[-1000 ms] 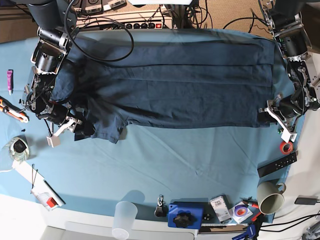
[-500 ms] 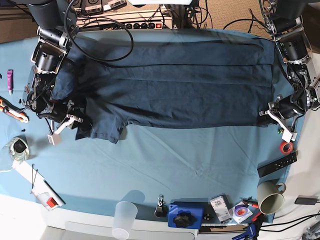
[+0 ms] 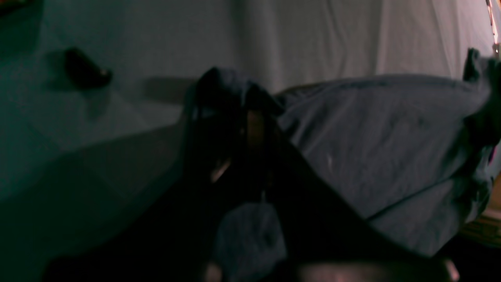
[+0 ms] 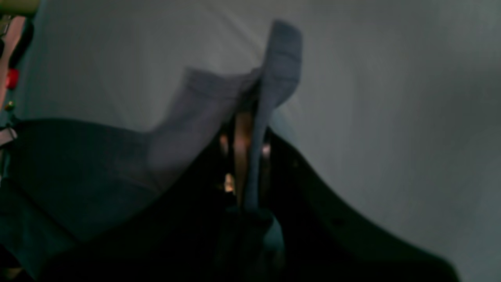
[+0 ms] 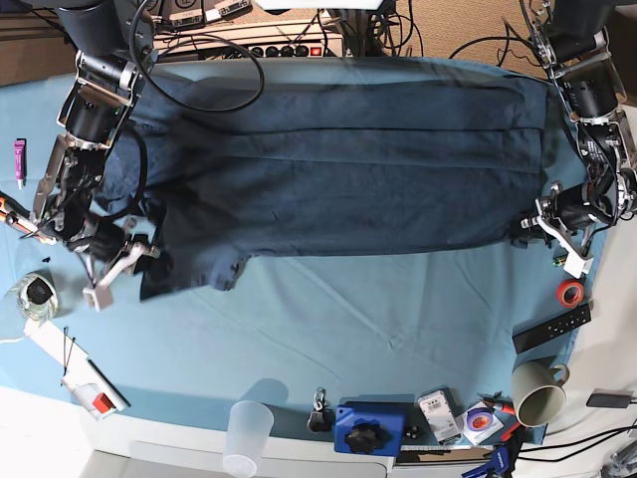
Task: Fold the T-shirt properly
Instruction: 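Grasp the hem corner nearest the left gripper with the left gripper, then lift the hem with both grippers and fold it toward the collar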
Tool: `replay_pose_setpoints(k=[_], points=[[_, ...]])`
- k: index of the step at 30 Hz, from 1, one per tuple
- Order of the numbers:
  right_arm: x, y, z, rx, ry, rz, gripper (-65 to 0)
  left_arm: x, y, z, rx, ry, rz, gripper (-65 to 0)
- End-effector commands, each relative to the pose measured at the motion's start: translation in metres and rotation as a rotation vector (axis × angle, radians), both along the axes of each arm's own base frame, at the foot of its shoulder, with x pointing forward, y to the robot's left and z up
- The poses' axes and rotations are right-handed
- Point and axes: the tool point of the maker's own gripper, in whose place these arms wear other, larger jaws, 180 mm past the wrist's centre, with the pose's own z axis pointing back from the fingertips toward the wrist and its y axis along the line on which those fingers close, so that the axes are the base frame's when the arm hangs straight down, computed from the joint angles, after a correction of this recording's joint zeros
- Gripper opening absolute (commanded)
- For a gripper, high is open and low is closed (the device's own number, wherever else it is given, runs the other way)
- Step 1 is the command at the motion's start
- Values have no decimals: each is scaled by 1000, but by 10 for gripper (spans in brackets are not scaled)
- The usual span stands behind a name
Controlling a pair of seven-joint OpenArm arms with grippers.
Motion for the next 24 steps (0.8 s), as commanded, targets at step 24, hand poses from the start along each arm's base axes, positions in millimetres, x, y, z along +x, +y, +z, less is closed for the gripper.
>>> replay_pose_setpoints(k=[24], points=[[-55,15,36,-203,-117,131,-650,-23,17,63,-205,-145,30,-650]])
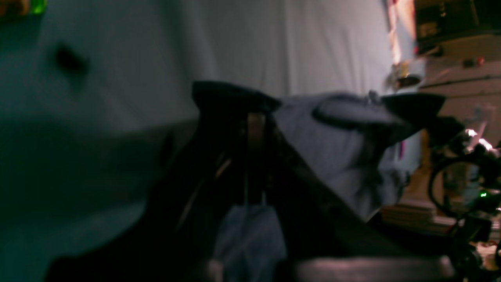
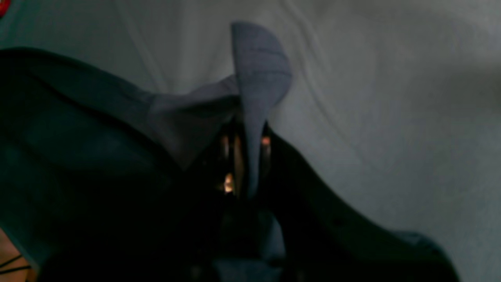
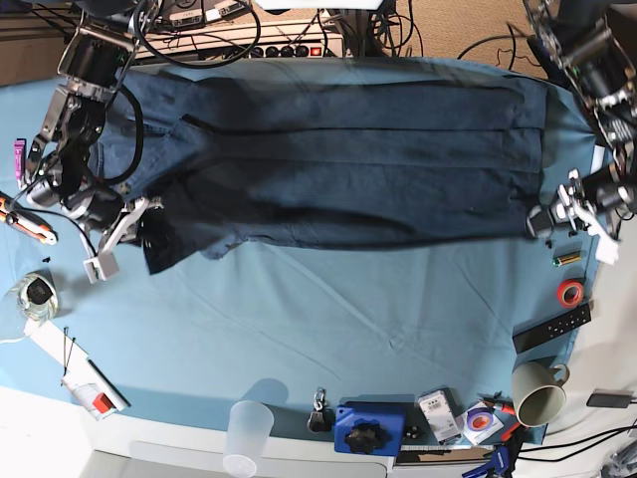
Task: Fold the T-shirt properly
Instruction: 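Lift the hem with both grippers and fold it toward the collar, then hold the folded strip ends with both grippers and pull them taut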
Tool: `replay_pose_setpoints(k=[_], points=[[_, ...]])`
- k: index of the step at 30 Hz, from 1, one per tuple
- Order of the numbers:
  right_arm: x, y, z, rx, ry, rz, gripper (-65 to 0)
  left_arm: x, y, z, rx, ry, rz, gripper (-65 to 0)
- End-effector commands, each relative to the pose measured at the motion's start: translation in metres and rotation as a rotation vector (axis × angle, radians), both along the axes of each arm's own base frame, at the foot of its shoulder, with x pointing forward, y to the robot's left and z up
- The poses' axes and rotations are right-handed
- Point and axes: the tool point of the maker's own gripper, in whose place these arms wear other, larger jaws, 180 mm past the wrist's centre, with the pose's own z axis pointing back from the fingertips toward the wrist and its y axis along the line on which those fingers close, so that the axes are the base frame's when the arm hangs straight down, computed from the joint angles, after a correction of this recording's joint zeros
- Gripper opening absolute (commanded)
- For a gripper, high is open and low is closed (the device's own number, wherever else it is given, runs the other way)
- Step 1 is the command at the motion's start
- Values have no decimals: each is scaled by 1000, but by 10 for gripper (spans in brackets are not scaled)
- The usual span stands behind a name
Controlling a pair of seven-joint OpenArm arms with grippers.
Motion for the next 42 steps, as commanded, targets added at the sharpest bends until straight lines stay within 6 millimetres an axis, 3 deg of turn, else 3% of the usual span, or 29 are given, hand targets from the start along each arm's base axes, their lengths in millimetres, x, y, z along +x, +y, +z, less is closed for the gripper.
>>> replay_pose_setpoints(k=[1,6,12,20,33,42], points=[[7,-1,20,0,-65,7,-650,3,7,17,24,-52,-1,-650],[-8,1,22,-7,-54,24,-650,-23,2,23,127,-67,-51,-650],[-32,-17,22,4,-46,-33,-650,-46,-5,32,228,-83,-108,-650],[-64,-37,19,-20,-16,-88,-650,-75,-7,17,270,-11,-134,-650],[-110,-42,-13,-55,123,-100,-650,-84,-6,10,278,19,-136,-650],[-117,-60,-13,-87,139,-164,-650,-84,-6,10,278,19,-136,-650]])
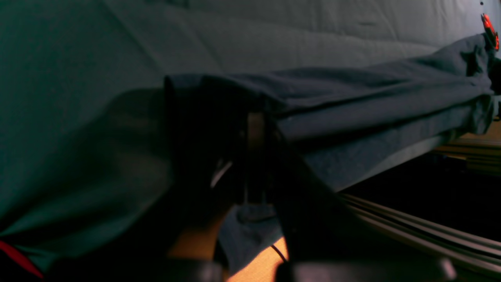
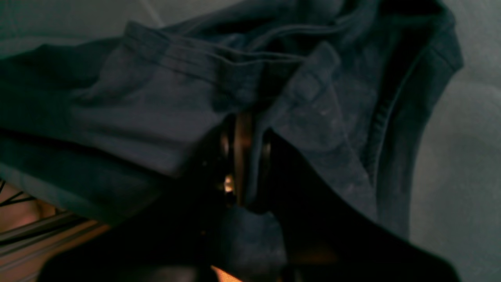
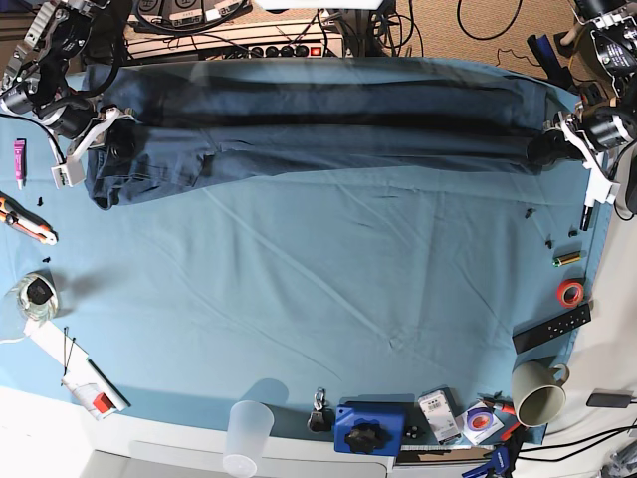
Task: Fold the T-shirt properly
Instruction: 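Hold the folded strip ends with both grippers and pull them taut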
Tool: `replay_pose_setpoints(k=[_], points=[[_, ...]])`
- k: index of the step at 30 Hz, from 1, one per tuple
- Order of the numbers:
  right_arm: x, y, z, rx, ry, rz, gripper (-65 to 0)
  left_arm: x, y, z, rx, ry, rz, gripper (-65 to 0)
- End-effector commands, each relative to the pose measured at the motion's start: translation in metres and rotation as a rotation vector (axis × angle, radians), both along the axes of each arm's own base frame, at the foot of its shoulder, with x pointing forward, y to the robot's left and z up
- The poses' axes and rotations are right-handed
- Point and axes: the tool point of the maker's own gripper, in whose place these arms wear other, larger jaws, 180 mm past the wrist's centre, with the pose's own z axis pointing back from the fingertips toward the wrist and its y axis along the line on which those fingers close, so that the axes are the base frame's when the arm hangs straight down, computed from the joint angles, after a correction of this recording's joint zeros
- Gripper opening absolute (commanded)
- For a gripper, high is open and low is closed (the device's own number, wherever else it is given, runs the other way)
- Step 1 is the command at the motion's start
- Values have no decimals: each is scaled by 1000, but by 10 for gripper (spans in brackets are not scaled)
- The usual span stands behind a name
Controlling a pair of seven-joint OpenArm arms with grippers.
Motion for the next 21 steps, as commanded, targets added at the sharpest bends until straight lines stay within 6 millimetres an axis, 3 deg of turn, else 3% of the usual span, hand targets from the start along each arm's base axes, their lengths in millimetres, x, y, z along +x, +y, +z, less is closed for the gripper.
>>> replay_pose_setpoints(k=[1,8,9,10,13,15,17,21], points=[[7,-6,12,-24,-42,3,-650,5,5,9,16,-32,-4,-650],[2,-6,8,-31,-10,13,-650,-4,5,4,15,-6,-4,-650],[2,-6,8,-30,-10,13,-639,-4,5,4,15,-7,-4,-650],[2,-6,8,-28,-10,14,-589,-4,5,4,15,-7,-4,-642],[2,-6,8,-29,-8,14,-475,-4,5,4,15,-7,-4,-425],[1,-6,8,-29,-7,14,-462,-4,5,4,15,-6,-4,-319],[1,-6,8,-29,-7,14,-462,-4,5,4,16,-6,-4,-285],[1,-6,8,-28,-7,13,-462,-6,10,-1,53,17,0,-285]])
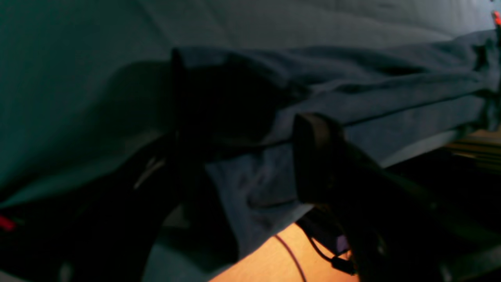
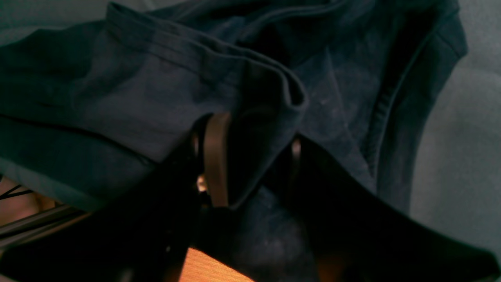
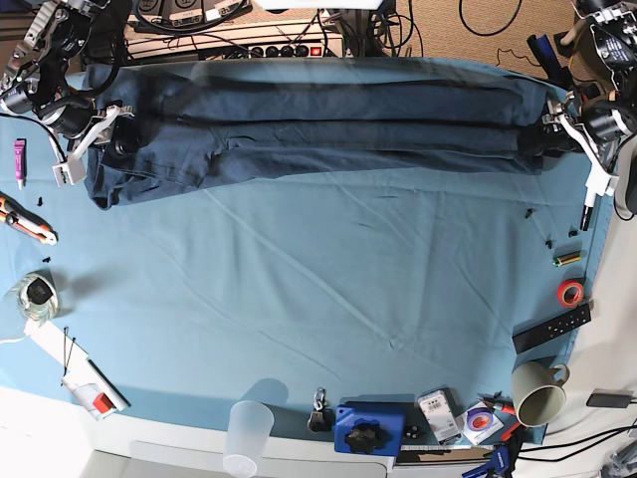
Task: Fold the T-shirt properly
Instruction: 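Hold the folded strip ends with both grippers and pull them taut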
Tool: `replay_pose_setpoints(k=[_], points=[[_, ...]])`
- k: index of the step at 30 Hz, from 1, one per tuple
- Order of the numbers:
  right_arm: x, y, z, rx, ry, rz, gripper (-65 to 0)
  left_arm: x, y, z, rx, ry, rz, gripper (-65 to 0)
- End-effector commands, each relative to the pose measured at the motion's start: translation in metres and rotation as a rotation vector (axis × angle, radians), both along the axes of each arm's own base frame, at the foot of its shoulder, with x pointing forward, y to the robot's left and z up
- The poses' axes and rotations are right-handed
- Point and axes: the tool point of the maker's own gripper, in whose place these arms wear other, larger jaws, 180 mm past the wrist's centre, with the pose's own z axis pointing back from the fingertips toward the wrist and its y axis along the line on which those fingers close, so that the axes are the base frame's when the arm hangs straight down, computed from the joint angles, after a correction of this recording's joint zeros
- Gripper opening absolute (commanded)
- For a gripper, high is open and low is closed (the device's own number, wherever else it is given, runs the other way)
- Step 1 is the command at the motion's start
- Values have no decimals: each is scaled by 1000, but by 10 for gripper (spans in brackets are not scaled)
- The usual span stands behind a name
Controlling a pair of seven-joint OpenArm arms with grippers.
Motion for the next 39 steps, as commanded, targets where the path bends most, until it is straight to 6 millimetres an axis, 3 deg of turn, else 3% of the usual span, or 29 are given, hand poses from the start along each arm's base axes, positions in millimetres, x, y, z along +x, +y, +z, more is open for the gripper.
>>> replay_pose_setpoints(k=[1,7,12,16,21,27,30,35,39], points=[[6,-5,11,-20,-37,5,-462,6,6,8,22,-25,-1,-285],[7,-6,12,-12,-35,-15,-463,8,11,6,41,-19,34,-285],[7,-7,12,-10,-38,-19,-463,7,-2,0,-4,-15,47,-285],[7,-7,12,-10,-38,-19,-463,3,-17,-12,-69,1,79,-285],[7,-7,12,-11,-37,-19,-463,-3,2,-40,29,64,173,-285],[8,-7,12,-10,-40,-19,-463,-25,-2,-59,4,190,152,-295],[8,-7,13,-10,-41,-19,-463,-34,-9,-62,-38,233,133,-380],[8,-7,13,-10,-42,-20,-463,-32,-15,-63,-64,223,137,-625],[9,-7,13,-9,-46,-21,-463,-25,-12,-60,-63,183,162,-650]])
